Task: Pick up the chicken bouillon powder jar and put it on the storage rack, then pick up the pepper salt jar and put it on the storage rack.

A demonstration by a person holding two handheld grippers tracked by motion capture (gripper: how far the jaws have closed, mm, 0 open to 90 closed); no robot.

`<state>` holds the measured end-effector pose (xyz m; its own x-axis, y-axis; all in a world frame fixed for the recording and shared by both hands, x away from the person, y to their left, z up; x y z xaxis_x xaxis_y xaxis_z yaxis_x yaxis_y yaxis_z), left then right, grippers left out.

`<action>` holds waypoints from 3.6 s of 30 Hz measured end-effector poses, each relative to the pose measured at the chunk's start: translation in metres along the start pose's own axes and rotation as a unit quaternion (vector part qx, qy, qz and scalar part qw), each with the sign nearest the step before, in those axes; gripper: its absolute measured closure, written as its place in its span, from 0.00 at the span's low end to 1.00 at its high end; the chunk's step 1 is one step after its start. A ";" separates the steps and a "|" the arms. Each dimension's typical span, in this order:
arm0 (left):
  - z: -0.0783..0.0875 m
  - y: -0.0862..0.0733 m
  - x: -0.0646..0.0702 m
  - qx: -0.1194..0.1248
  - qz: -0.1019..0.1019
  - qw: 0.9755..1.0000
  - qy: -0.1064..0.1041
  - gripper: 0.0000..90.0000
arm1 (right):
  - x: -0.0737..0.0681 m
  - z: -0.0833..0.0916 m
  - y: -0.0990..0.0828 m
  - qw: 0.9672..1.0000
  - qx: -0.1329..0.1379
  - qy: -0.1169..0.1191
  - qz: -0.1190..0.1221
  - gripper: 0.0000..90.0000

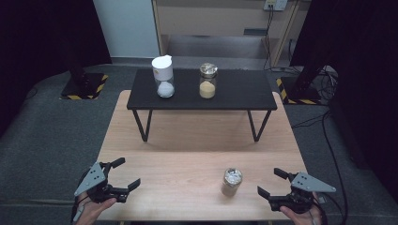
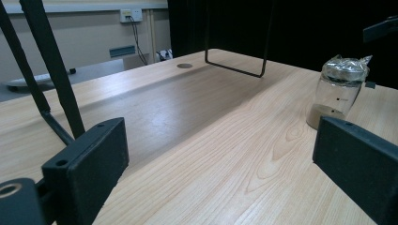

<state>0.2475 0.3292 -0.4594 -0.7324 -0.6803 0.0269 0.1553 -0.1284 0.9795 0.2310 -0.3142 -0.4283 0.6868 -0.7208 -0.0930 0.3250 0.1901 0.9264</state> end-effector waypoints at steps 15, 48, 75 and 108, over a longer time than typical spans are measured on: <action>0.000 0.000 0.001 -0.003 -0.002 1.000 0.000 0.03 | 0.000 0.000 0.000 1.000 0.001 0.005 0.001 0.09; 0.003 0.001 0.005 -0.002 0.003 1.000 0.006 0.03 | -0.009 -0.016 0.012 0.999 -0.021 0.040 0.018 0.06; 0.003 0.001 0.005 -0.003 0.001 1.000 0.005 0.03 | -0.019 -0.066 0.021 0.994 -0.065 0.075 0.038 0.08; 0.002 0.001 0.005 -0.004 0.003 1.000 0.005 0.03 | -0.021 -0.108 0.025 0.987 -0.116 0.083 0.076 0.37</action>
<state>0.2425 0.3276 -0.4581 -0.7255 -0.6876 0.0302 0.1639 -0.1300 0.9779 0.2946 -0.2223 -0.4426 0.8300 -0.5566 -0.0350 0.3365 0.4497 0.8273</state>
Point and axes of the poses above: each handheld gripper's, and its own axes: z roughly backward along the jaws, y roughly out of its top, x roughly to its right, the point moved 9 cm from there along -z, roughly forward along the jaws
